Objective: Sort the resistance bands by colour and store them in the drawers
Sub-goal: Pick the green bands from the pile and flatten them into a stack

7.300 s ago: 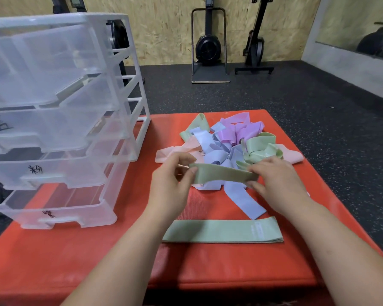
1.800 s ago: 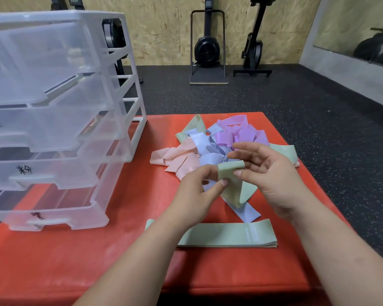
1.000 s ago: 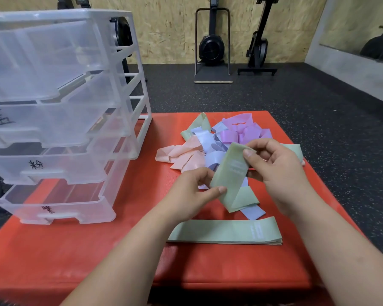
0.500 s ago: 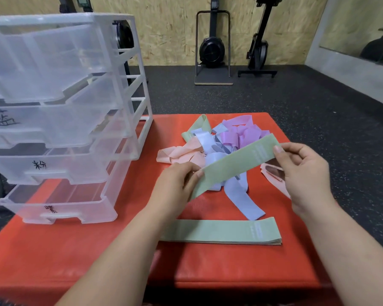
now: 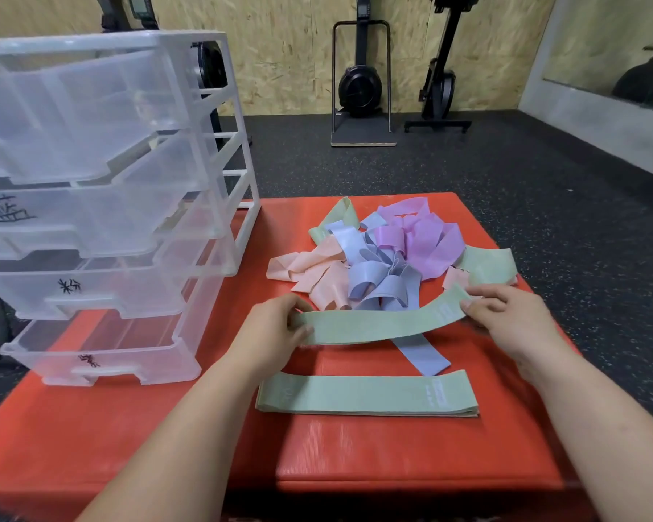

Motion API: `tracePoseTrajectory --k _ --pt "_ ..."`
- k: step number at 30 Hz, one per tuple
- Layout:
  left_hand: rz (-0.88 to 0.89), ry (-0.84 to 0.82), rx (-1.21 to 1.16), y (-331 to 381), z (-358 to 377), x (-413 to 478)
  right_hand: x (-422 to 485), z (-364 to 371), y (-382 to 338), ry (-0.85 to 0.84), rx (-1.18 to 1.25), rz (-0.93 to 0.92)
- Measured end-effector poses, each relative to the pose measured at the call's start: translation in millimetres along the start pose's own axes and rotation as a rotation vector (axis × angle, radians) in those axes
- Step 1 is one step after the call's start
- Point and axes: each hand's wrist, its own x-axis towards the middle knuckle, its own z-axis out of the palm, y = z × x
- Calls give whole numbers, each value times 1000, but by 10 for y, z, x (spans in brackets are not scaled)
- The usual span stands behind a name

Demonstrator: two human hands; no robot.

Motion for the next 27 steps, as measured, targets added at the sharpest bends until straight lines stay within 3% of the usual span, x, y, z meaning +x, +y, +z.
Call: tracePoseTrajectory --k 8,16,22,27 --pt "-126 94 -202 41 -131 -85 -113 -55 -72 19 -83 43" --pt "-170 220 -259 -16 -341 -299 -405 -210 -209 -106 -128 -2" --pt "-132 142 -181 -55 -424 -532 -567 -334 -126 -285 -284 -88" --pt "-82 99 -71 -37 -417 -685 -691 -341 -84 -317 -447 -121"
